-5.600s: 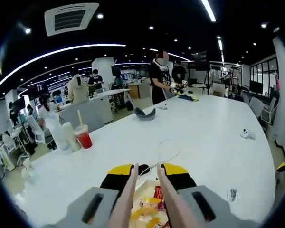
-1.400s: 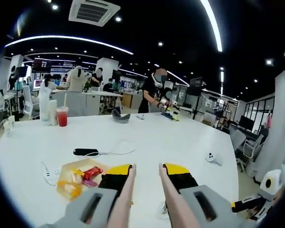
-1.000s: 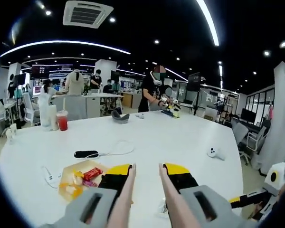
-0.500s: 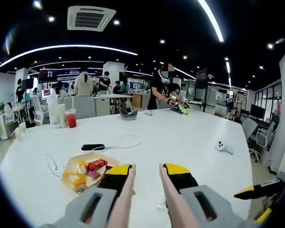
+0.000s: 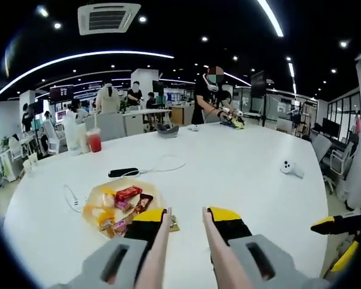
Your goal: Place the target food into the container with the food tongs after gripping and lifting it, then release it inside without dropping or visibly crushing the food.
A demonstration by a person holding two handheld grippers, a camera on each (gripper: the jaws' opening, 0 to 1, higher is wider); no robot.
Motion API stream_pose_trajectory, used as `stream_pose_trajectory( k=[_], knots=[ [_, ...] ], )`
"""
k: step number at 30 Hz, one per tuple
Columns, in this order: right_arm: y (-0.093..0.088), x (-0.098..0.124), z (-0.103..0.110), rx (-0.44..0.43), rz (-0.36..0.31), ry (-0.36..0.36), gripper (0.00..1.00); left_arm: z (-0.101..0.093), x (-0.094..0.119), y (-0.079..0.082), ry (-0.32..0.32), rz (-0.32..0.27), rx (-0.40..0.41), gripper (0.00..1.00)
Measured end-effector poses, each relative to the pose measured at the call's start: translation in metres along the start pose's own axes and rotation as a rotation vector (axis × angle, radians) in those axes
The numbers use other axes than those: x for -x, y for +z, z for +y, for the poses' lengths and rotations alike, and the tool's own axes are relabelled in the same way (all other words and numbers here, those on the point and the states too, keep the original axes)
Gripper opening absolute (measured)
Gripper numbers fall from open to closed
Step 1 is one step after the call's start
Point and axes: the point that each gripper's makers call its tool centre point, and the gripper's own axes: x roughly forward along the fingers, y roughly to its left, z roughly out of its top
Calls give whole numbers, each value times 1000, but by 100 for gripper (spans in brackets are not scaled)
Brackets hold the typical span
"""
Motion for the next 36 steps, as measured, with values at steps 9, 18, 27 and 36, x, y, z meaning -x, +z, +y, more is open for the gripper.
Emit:
stream_pose_trajectory(
  k=[9, 18, 27, 36],
  knots=[
    [-1, -2, -12, 1, 5, -19, 68, 0, -15, -15, 4, 30, 25, 25],
    [0, -17, -33, 21, -8, -63, 70, 15, -28, -31, 3, 69, 27, 26],
    [7, -29, -40, 51, -25, -71, 66, 19, -54, -43, -4, 107, 30, 25],
    [10, -39, -38, -3, -33, -50, 67, 16, -65, -55, -13, 135, 33, 25]
  ],
)
